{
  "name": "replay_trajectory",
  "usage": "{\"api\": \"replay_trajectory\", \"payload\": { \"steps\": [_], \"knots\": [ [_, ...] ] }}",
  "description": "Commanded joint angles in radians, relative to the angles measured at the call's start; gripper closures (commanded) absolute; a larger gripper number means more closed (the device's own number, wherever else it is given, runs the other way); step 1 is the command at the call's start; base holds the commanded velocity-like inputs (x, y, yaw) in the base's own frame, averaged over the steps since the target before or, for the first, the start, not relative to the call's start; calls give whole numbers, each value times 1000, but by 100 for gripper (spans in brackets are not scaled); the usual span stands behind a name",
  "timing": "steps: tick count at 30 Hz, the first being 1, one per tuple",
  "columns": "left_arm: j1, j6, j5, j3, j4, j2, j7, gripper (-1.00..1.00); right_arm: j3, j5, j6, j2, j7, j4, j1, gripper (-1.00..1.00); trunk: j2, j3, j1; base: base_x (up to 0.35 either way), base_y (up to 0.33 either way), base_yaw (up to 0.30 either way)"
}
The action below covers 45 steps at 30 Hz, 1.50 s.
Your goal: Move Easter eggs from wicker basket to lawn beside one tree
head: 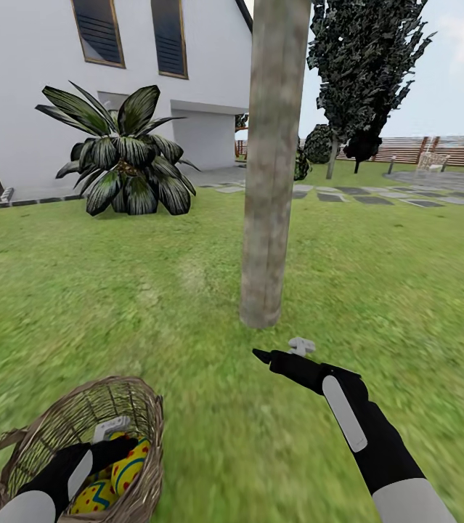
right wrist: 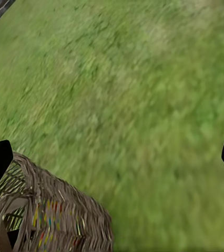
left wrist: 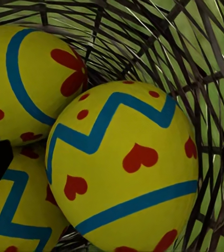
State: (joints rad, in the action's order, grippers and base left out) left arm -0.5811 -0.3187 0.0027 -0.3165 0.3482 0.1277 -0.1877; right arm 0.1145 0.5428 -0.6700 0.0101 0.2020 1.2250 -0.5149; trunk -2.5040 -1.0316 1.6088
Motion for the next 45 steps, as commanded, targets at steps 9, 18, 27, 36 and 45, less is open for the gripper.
{"api": "replay_trajectory", "payload": {
  "steps": [9, 18, 27, 36, 45],
  "knots": [
    [0, -48, -3, -7, 2, -1, -2, -100, 1, -1, -3, 1, 2, 1, -1, -100, 0, -1, 0, 0, 0, 0],
    [-2, -95, -3, -7, 2, 8, -1, -100, 1, -1, -3, 1, 1, 1, -1, -100, 0, -1, 0, 82, 0, 0],
    [-2, -102, -4, -7, 2, 10, -1, -100, 1, -1, -3, 1, 2, 1, -1, -100, 0, -1, 0, 73, 0, 0],
    [-2, -105, -5, -7, 0, 10, -2, -100, 1, -1, -3, 1, 2, 1, -1, -100, 0, -1, 0, 18, 0, 0],
    [-3, -134, -2, -7, -15, 12, -2, -100, 1, -1, -3, 1, 2, 1, -1, -100, 0, -1, 0, 1, 0, 0]
  ]
}}
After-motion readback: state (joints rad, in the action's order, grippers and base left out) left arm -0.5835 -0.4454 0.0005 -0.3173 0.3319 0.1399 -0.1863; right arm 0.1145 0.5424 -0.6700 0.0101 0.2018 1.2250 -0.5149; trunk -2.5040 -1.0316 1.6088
